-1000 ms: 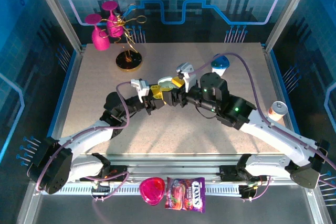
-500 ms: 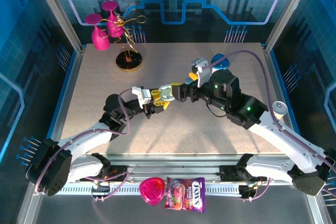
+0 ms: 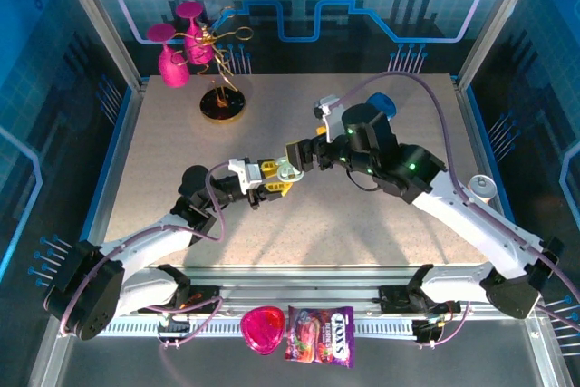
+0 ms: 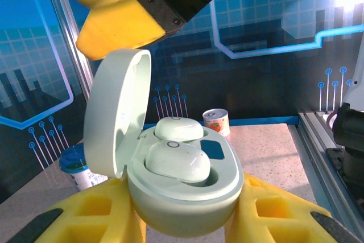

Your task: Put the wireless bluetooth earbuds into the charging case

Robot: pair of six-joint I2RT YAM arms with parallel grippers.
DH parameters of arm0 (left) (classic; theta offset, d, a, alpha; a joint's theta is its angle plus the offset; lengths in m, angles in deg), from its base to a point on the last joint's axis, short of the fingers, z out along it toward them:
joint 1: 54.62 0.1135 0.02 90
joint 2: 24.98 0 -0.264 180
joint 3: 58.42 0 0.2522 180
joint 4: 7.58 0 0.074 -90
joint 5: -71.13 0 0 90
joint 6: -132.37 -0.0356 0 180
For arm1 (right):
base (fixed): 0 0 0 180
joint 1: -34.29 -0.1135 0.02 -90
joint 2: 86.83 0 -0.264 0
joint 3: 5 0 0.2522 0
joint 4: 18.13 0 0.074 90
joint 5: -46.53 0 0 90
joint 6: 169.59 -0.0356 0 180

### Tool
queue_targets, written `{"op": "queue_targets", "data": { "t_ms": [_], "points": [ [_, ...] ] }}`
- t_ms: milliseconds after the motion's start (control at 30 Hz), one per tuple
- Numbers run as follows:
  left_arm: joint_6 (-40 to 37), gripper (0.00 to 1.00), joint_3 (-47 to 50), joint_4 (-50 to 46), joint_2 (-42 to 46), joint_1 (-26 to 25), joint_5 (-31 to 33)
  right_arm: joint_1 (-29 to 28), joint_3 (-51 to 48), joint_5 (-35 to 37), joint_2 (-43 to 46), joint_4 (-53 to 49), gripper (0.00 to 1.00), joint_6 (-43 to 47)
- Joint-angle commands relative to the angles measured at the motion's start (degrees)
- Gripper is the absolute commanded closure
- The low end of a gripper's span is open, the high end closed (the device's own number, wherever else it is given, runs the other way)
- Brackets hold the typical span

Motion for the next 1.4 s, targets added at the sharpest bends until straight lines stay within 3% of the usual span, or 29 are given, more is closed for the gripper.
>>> {"op": "queue_targets", "data": {
  "t_ms": [0, 433, 600, 767, 967, 1167, 1367],
  "points": [
    [-2.26, 0.69, 0.63, 2.05, 1.67, -0.23, -1.84, 1.22, 2.27, -0.73, -1.24, -4.18, 0.11, -0.95],
    [0.54, 0.7, 0.04, 2.71, 1.6, -0.31, 1.01, 1.53, -3.66, -3.72, 1.99, -5.93, 0.11, -1.64],
    [1.92, 0.7, -0.01, 3.72, 1.28, -0.29, 1.11, 1.79, -7.99, -8.15, 5.78, -0.19, 0.11, -3.11],
    [6.48, 0.7, -0.15, 9.13, -0.06, -0.31, 0.95, 7.12, -17.51, -22.72, 10.76, 16.13, 0.14, -15.24],
    [8.84, 0.7, -0.91, 12.58, -1.22, -0.35, 2.53, 10.5, -26.59, -34.78, 11.77, 32.17, 0.19, -33.44],
    [8.09, 0.7, -1.81, 13.08, -2.37, -0.35, 3.41, 9.97, -31.39, -40.73, 8.9, 44.41, 0.25, -45.48],
    [8.51, 0.7, -2.59, 13.64, -2.62, -0.43, 2.58, 9.63, -32.44, -41.82, 5.85, 50.12, 0.35, -49.62]
  ]
}}
